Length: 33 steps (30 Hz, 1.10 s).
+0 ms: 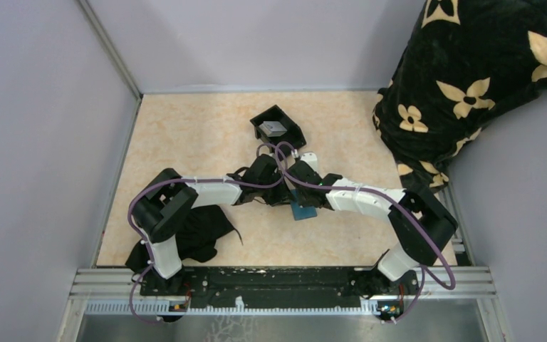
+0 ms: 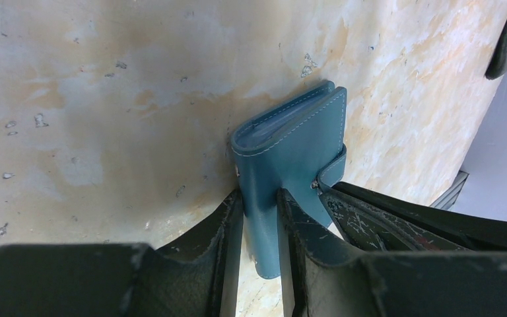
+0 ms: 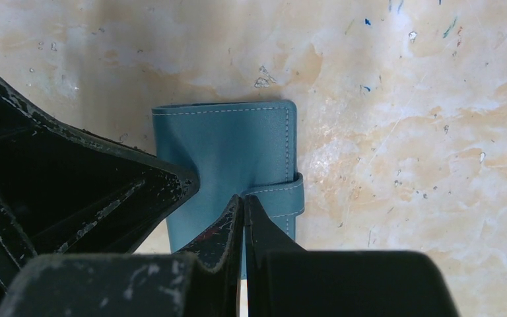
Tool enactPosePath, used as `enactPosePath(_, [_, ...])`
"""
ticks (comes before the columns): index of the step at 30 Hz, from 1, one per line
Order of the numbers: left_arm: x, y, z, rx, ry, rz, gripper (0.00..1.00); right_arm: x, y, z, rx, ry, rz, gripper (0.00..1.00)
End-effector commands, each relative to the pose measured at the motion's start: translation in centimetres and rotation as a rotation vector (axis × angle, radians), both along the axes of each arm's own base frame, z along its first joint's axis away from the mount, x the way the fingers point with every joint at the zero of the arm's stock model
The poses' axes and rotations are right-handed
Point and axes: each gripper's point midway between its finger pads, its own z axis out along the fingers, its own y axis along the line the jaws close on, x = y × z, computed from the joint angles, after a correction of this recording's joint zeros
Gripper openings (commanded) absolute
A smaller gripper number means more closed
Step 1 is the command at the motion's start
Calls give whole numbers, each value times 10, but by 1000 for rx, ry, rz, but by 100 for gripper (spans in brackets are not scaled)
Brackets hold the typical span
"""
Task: Put the credit cards into the card holder
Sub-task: Close the card holder at the center of the board.
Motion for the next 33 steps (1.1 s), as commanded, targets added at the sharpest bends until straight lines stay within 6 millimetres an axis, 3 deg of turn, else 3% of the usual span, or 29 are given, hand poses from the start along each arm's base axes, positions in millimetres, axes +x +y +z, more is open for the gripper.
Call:
enactPosePath(1, [-31, 39, -60, 194, 134, -1, 32, 0, 4, -7, -15, -2, 12, 0])
enactPosePath(12, [-32, 40, -61, 196, 138, -1, 32, 3, 5, -11, -25, -5, 5, 0])
enactPosePath(22, [-32, 43, -63, 206, 140, 4, 31, 9, 1, 14, -5, -66, -21, 0])
enactPosePath(33, [-32, 43, -62, 208, 138, 7, 31, 12, -2, 23, -1, -90, -34, 0])
